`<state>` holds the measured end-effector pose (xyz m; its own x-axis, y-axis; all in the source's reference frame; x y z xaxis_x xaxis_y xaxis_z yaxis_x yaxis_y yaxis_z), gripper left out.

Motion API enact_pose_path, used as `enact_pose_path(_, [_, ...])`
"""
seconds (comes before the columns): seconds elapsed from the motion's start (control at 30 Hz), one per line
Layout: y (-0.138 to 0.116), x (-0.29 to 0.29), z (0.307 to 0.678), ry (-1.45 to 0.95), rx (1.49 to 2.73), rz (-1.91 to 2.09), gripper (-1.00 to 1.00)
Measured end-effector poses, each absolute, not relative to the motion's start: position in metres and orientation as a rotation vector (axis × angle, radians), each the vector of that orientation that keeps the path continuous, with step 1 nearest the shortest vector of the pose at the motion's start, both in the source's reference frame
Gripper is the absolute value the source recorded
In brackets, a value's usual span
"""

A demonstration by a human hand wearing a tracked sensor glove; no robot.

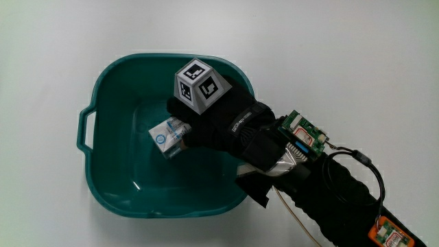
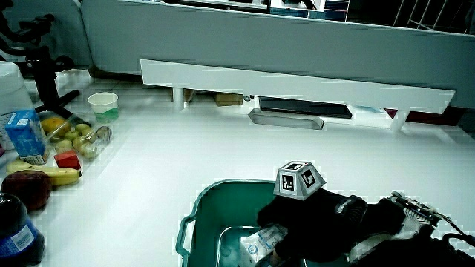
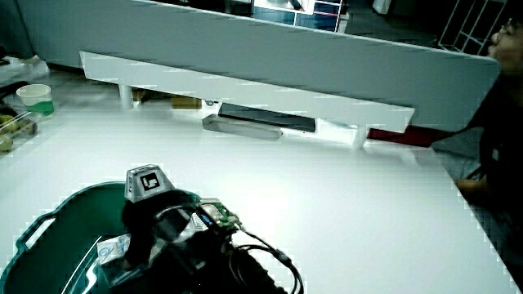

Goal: Pick milk

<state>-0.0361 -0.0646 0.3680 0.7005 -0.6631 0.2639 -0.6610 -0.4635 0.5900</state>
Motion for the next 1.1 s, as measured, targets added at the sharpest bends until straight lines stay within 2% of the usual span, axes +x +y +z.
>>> enact_pose_path(0.53, [-0.064, -0.021, 0.329, -1.015, 2.278, 0.009, 1.00])
enact_pose_path(0.57, [-0.063, -0.019, 0.319, -1.023, 2.312, 0.019, 1.00])
enact_pose_path(0.77, [-0.063, -0.006, 0.297, -1.008, 2.339, 0.032, 1.00])
enact_pose_path(0.83, [-0.064, -0.001, 0.292, -0.995, 2.338, 0.029, 1.00])
enact_pose_path(0.87, [-0.065, 0.002, 0.301, -0.975, 2.284, 0.029, 1.00])
enact_pose_path(0.9, [-0.065, 0.006, 0.293, -0.954, 2.335, 0.010, 1.00])
enact_pose_path(0.93, [-0.067, 0.009, 0.303, -0.959, 2.238, 0.003, 1.00])
enact_pose_path(0.97, [-0.065, 0.013, 0.281, -0.961, 2.350, 0.040, 1.00])
enact_pose_path(1.0, [-0.065, 0.016, 0.276, -0.946, 2.383, 0.049, 1.00])
enact_pose_path(1.1, [-0.066, 0.030, 0.276, -0.918, 2.351, 0.076, 1.00])
